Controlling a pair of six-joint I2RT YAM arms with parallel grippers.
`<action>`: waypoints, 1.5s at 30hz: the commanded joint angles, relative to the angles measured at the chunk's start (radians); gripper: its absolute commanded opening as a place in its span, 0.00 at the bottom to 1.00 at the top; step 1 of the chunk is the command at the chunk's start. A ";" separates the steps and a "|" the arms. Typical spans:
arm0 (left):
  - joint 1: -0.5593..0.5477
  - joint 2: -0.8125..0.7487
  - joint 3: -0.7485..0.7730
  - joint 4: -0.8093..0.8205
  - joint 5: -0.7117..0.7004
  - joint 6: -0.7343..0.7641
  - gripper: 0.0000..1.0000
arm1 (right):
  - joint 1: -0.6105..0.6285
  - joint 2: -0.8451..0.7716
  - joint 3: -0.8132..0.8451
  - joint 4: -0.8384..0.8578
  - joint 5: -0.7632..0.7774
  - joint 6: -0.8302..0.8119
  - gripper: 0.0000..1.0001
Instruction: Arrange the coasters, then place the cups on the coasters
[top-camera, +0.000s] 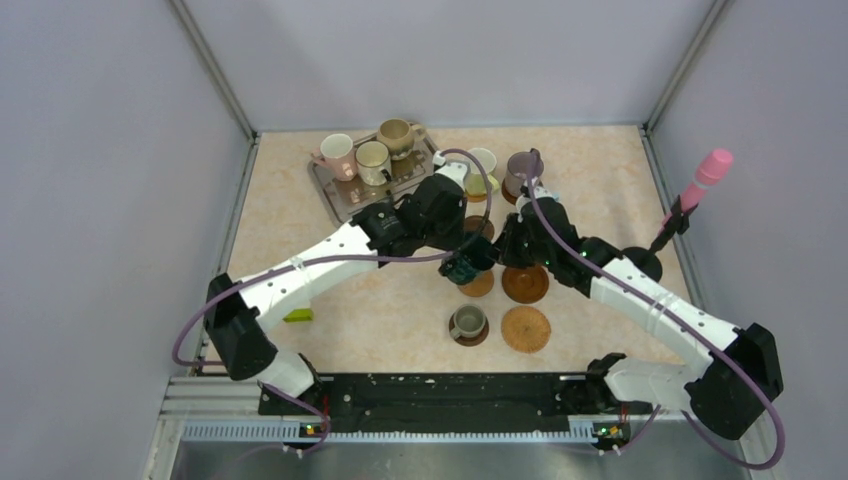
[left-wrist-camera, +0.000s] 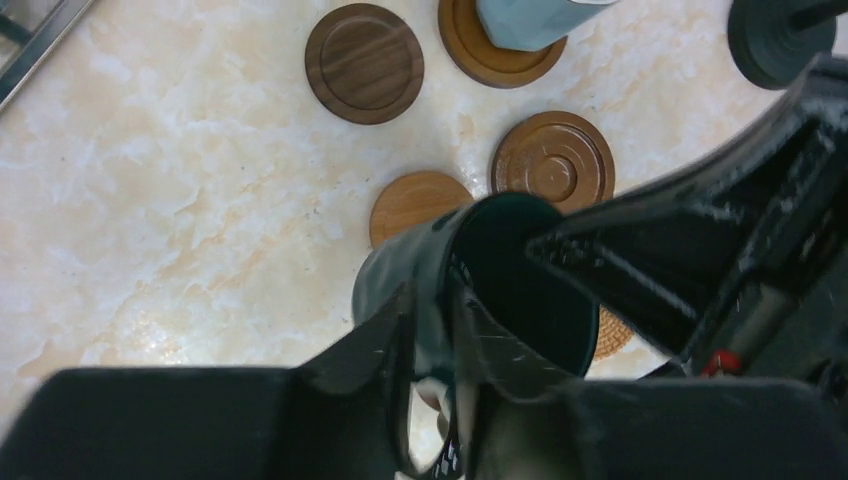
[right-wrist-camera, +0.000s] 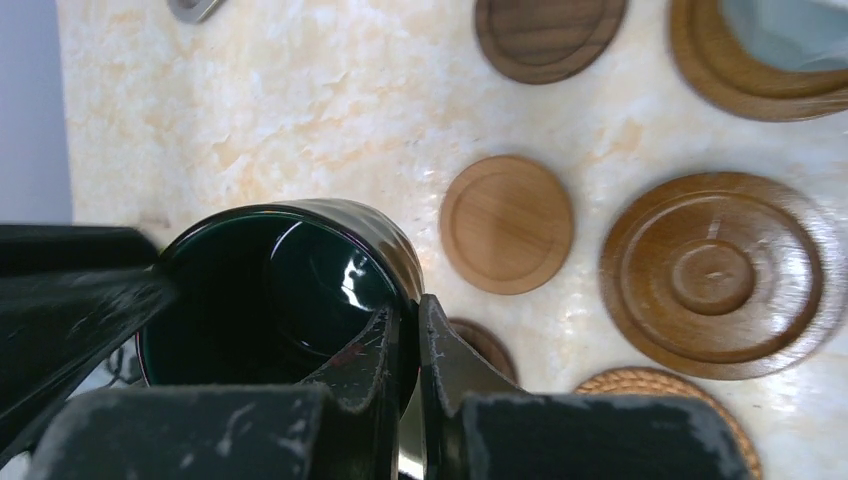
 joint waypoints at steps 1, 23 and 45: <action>-0.002 -0.125 -0.020 0.067 0.026 -0.025 0.31 | -0.006 -0.064 0.050 0.012 0.139 -0.062 0.00; -0.002 -0.480 -0.186 -0.001 -0.430 0.257 0.99 | -0.184 -0.200 0.052 -0.291 0.316 -0.184 0.00; -0.002 -0.695 -0.521 0.131 -0.609 0.342 0.99 | -0.232 -0.116 -0.084 -0.060 0.156 -0.402 0.00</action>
